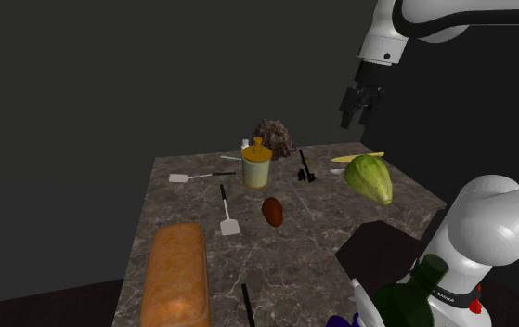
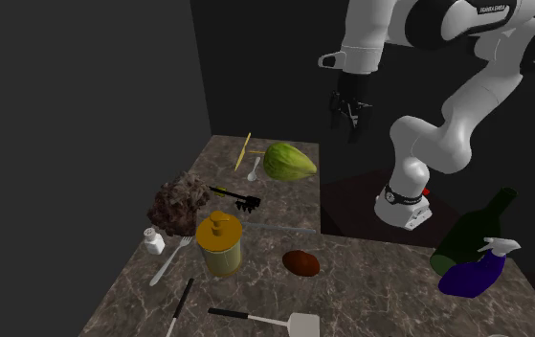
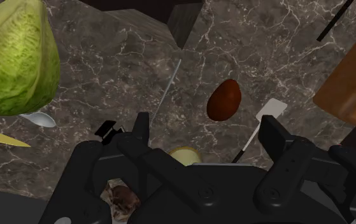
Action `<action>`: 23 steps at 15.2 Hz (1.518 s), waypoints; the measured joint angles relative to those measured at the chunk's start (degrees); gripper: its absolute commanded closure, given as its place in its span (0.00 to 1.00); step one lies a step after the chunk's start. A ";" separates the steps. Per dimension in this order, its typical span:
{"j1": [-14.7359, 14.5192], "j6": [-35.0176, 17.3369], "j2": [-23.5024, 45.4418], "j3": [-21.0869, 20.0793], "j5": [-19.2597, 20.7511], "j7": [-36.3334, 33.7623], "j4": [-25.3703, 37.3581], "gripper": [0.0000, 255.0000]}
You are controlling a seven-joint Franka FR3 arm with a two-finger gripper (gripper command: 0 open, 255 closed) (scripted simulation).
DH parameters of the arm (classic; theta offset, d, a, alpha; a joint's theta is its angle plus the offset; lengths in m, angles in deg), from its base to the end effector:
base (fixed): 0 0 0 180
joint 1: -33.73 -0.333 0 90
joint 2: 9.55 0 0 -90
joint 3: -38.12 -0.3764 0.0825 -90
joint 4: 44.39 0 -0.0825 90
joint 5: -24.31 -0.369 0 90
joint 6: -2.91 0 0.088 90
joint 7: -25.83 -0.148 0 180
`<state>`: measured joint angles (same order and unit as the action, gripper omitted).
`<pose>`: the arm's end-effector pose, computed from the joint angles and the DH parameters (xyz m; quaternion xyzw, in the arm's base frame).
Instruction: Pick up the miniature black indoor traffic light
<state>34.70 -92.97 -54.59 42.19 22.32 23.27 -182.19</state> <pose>0.2596 -0.0250 0.5787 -0.9971 0.0578 -0.0270 0.0421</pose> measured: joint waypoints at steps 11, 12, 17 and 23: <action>2.52 -12.70 18.60 1.85 1.07 -2.83 3.60 0.00; 2.82 -13.65 20.10 2.08 1.17 -3.17 3.91 0.00; 4.07 -18.60 31.15 3.52 1.18 -4.46 8.77 0.00; 5.61 -22.43 44.18 5.32 0.42 -5.72 16.37 0.00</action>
<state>40.32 -115.40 -10.41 47.51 22.74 17.55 -165.81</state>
